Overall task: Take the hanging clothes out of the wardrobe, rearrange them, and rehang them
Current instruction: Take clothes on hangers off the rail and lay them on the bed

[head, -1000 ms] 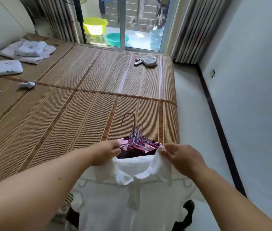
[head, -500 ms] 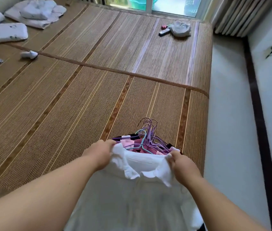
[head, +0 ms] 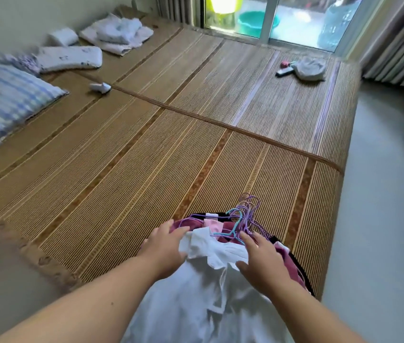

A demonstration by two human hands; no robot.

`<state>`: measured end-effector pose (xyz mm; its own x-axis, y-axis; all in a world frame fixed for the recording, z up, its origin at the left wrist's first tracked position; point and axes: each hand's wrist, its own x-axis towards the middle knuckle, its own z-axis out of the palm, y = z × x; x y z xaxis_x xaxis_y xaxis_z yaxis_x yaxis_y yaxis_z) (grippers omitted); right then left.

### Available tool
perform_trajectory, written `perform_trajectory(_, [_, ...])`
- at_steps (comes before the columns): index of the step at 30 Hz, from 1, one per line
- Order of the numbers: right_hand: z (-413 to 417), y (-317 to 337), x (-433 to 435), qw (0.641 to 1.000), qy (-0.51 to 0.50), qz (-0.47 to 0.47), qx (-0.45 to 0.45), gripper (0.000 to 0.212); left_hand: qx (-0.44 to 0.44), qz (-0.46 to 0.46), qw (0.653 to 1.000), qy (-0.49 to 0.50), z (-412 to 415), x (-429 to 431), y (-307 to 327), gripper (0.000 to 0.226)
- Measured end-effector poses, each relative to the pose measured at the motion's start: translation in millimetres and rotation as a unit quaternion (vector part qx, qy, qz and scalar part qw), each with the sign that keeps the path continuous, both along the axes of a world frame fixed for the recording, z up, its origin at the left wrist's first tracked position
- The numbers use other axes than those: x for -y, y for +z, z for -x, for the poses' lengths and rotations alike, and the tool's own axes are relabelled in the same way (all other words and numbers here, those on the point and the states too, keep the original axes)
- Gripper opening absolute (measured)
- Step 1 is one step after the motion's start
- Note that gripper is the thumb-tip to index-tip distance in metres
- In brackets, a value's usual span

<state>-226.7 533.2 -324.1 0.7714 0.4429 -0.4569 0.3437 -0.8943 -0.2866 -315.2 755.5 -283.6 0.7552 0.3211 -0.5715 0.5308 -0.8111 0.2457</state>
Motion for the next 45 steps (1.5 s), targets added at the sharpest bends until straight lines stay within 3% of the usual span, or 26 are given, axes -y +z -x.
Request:
perform_trajectory(8, [31.8,121.6,-121.2,0.971,0.205,-0.084,0.088,0.079,0.073,-0.051,0.996,0.012,78.0,-52.0,110.9,0.067])
perform_trajectory(17, [166.8,249.4,-284.7,0.871,0.421,-0.209,0.143,0.075,0.160,-0.193,0.953,0.169,249.8,-146.3,233.8,0.069])
perform_trajectory(26, [378.7,372.2,-407.3,0.721,0.580,-0.334,0.181,0.071,0.134,-0.466,0.835,0.261,460.9,-194.1,348.2,0.066])
perform_trajectory(37, [557.2,441.4,-486.7,0.592,0.673,-0.416,0.154,0.069,0.081,-0.541,0.711,0.442,622.1,-197.4,423.8,0.071])
perform_trajectory(45, [649.8,489.1,-551.1,0.454,0.755,-0.458,0.117,0.063,0.038,-0.574,0.621,0.532,687.6,-192.1,471.0,0.074])
